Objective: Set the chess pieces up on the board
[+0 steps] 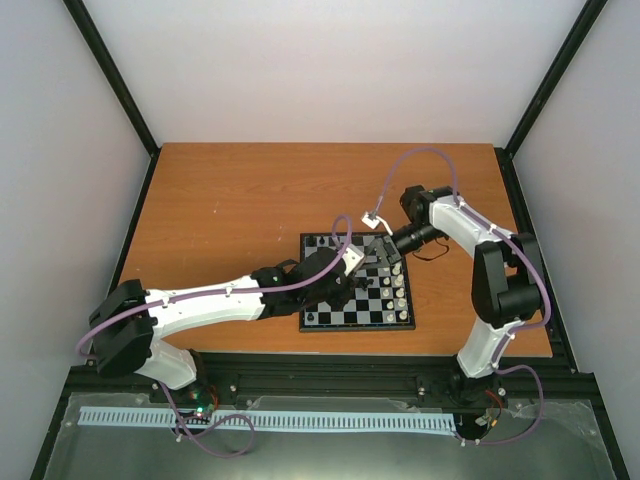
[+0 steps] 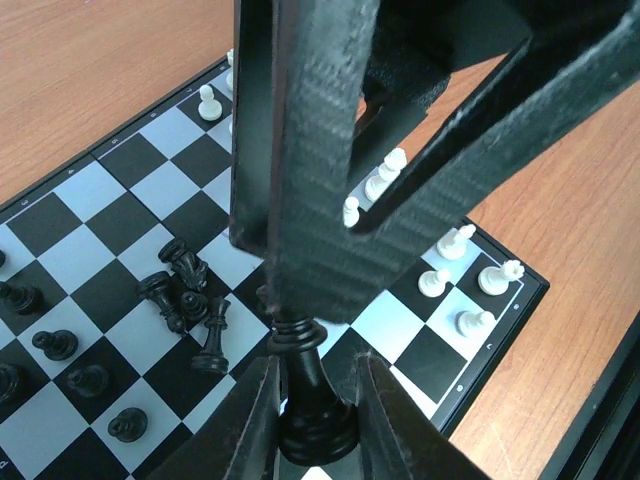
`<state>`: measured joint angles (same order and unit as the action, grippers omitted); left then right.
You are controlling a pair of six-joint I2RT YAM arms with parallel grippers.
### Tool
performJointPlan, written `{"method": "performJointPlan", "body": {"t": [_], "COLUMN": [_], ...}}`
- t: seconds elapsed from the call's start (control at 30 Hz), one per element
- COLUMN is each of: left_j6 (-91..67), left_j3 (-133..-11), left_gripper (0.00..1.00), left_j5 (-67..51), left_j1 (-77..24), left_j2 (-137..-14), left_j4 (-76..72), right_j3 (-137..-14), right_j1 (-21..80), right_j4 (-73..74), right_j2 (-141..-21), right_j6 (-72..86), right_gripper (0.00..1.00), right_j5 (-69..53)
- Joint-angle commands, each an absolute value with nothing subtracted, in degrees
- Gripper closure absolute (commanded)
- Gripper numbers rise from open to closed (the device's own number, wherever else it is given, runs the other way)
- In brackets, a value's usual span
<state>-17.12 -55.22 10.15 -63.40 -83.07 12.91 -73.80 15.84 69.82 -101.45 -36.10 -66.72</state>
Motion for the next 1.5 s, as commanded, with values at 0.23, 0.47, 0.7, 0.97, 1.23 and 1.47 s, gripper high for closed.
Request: {"method": "performJointPlan", "body": {"t": [0.23,0.47,0.7,0.97,1.23,1.47], "left_j6": [-15.26,-14.85,-15.32,-14.18,-14.6,-21.09], "left_j3": [-57.13,-57.35,-60.88,-70.27,-61.85,-47.72], "left_gripper": [0.85,0.83,0.26,0.15,0.26,0.28], "left_j5": [8.99,8.7,13.34,17.3,5.01,1.62], "left_j1": [-64.07,-64.05,-64.07,-57.48,-53.7,-53.68], "left_j2": [-83.57,-84.2,-80.59,-74.02,-70.95,-61.89], "left_j4": [11.07,11.16,18.07,36.25,33.11,21.9], "right_j3": [-75.57,-75.82,-76.2,-73.05,-68.35,-58.47], "right_j1": [17.58,17.56,17.57,17.65,17.69,21.85], "right_j4": [74.21,74.11,70.58,56.04,53.96,49.98], "right_j2": [-104.78,-104.86,-101.47,-94.05,-85.91,-76.83], "right_j6": [-40.93,-41.19,-39.11,-28.41,-34.77,-50.65], "right_gripper": [0.7,0.8,0.85,0.88,0.84,0.63], "right_j5": [-69.37,-69.41,-68.2,-57.52,-47.55,-36.91]}}
